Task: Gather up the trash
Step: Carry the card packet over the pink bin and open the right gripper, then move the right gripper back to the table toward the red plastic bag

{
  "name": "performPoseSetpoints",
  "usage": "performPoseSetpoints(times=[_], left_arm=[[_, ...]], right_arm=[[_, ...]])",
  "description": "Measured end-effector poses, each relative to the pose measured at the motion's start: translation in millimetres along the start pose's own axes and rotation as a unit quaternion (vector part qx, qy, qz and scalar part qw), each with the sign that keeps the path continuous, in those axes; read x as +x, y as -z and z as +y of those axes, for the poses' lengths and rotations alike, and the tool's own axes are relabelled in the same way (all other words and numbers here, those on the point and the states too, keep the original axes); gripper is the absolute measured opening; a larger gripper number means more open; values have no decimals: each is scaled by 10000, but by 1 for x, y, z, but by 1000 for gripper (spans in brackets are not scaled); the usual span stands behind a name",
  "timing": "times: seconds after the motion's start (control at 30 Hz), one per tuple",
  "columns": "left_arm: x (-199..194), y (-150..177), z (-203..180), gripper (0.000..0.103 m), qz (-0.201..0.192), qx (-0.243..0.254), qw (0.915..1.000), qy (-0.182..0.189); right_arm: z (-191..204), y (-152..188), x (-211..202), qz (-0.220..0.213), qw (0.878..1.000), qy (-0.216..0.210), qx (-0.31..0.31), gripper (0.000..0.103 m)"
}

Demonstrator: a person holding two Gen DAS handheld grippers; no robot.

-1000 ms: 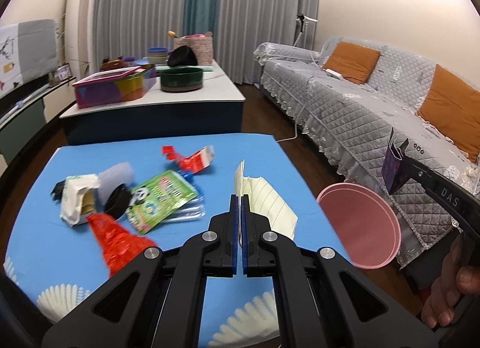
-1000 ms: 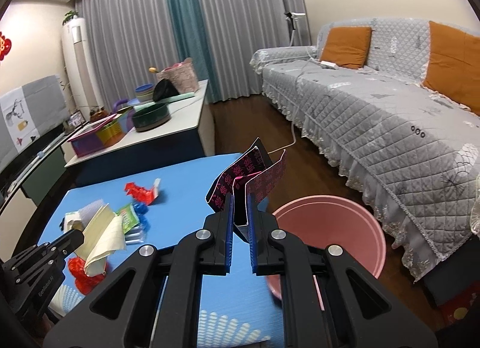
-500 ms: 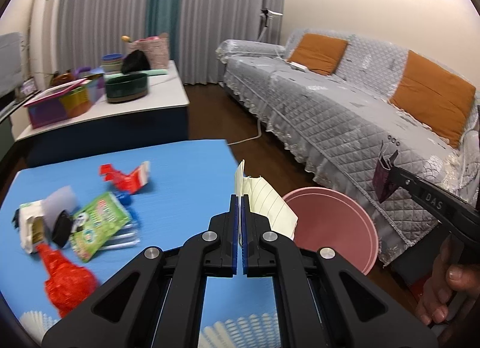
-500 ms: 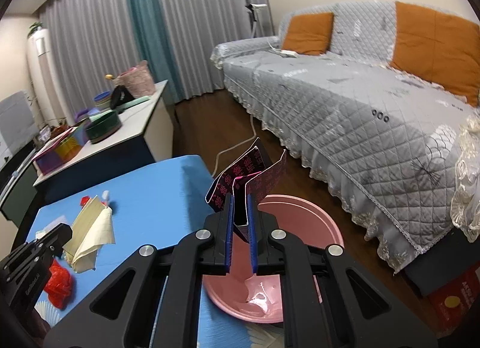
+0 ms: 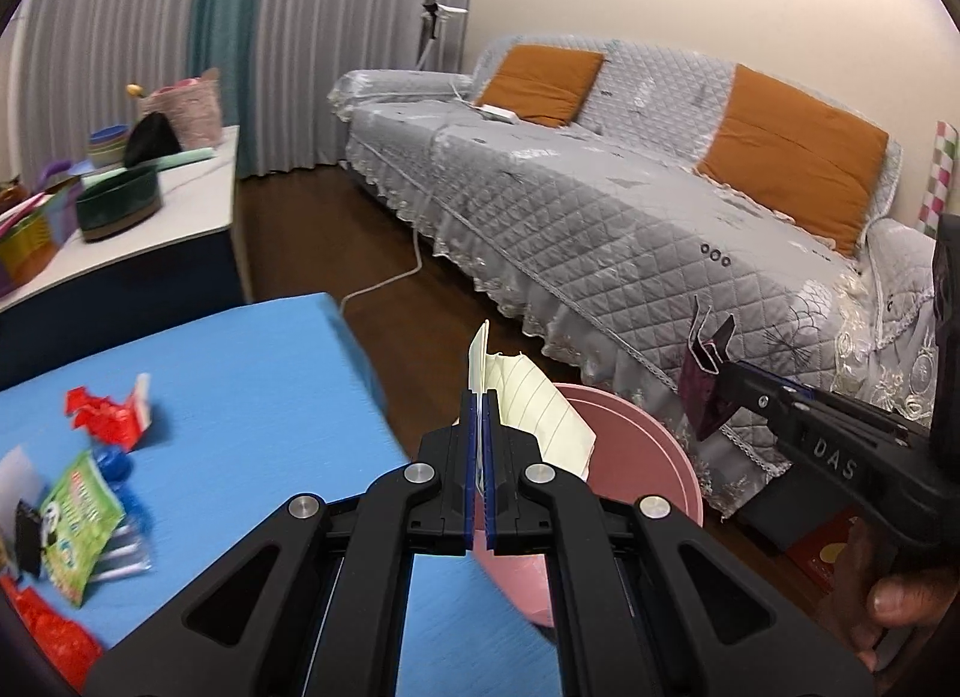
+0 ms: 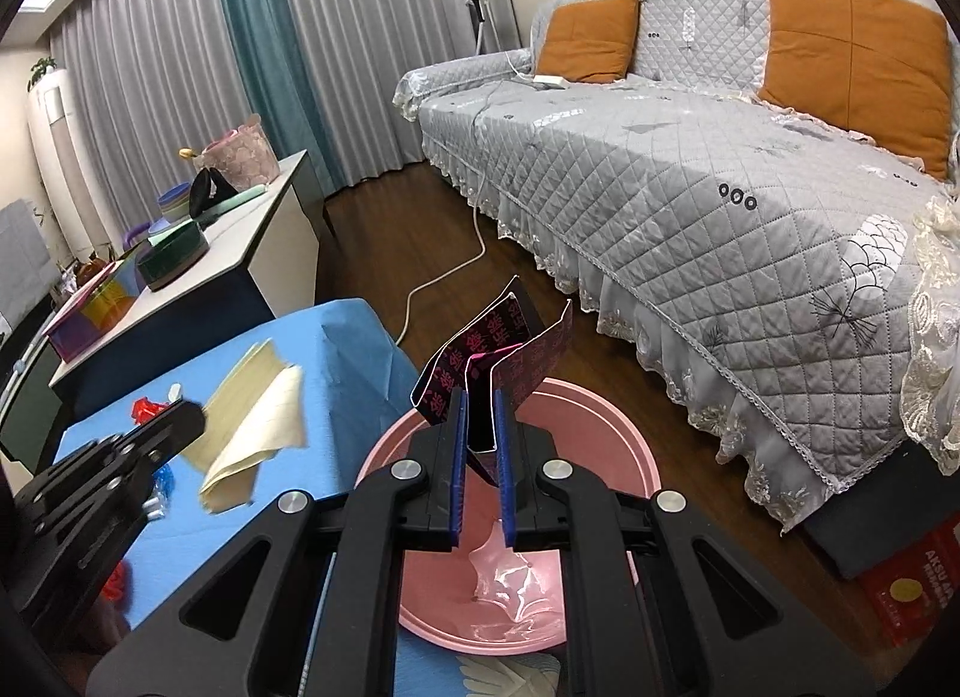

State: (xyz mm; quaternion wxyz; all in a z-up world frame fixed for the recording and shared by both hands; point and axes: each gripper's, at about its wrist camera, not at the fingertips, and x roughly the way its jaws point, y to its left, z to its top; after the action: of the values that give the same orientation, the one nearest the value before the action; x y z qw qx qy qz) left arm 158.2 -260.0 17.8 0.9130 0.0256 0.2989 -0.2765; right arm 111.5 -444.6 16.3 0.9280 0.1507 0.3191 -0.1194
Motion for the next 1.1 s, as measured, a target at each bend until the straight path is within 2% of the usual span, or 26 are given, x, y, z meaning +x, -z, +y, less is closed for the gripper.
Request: performPoseSetpoints(times=[0.17,0.2,0.23,0.3,0.43,0.73,0.97,1.1], left_arm=[[23,-2,-7,3,289,77,9991,316],[27,-1,-8,6,361,97,9986,366],[29,-1,-8,16,402,89,9984,395],[27,-1,-4,30,380,-2,9985,399],[21,1,2,31,326,-21,9987,397],[-19,8,27,31,153,-219,9995,158],[-66,16,53,33,-94,-410,9989,-217],[-91,18,71,33,-196,-510,9976,-417]], right_arm=[[-3,2,8,115,9999,113,-43,14],[-4,2,10,146,9998,141,-32,22],[-6,3,11,168,9998,121,4,29],[-8,3,11,185,9997,129,36,32],[-7,3,9,142,9998,128,42,39],[13,2,0,11,10000,16,-4,40],[40,7,-18,-619,9979,-167,-121,40],[61,9,-26,-819,9957,-314,-300,40]])
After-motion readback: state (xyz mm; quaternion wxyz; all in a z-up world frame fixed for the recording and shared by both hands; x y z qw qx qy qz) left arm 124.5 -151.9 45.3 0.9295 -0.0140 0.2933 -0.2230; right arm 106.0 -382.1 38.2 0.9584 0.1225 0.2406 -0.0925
